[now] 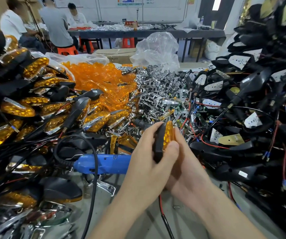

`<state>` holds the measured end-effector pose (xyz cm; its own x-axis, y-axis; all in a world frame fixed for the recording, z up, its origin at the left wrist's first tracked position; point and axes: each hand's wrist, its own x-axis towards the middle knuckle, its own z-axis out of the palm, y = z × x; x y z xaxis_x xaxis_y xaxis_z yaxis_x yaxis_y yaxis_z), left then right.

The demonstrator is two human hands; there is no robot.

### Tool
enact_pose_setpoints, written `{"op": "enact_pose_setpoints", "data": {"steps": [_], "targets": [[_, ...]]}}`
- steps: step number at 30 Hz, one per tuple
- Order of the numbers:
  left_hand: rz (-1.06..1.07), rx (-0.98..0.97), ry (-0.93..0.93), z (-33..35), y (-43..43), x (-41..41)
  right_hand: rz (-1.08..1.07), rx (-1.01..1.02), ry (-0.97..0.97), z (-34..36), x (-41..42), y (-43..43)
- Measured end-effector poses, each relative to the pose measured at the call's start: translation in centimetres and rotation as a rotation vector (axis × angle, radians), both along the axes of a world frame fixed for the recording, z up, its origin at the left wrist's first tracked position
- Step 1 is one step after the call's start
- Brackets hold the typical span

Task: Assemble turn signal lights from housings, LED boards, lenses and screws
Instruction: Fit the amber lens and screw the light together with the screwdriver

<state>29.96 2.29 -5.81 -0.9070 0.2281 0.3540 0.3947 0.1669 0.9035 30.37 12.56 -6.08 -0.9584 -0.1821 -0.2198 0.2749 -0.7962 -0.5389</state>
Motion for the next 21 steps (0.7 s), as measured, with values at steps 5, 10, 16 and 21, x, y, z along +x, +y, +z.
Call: {"op": "enact_pose_setpoints", "data": {"steps": [5, 10, 16, 21], "targets": [[-0.132, 0.359, -0.291, 0.9, -1.3, -1.0, 0.017, 0.11, 0.112, 0.3, 0.2, 0.5], [-0.088, 0.321, -0.3, 0.4, -0.9, -1.1, 0.0, 0.125, 0.109, 0.3, 0.3, 0.5], [-0.017, 0.266, -0.256, 0.6, -0.7, -1.2, 0.035, 0.114, 0.111, 0.4, 0.3, 0.5], [0.016, 0.242, -0.239, 0.7, -0.6, -1.2, 0.035, 0.134, 0.139, 0.0, 0.1, 0.5]]}}
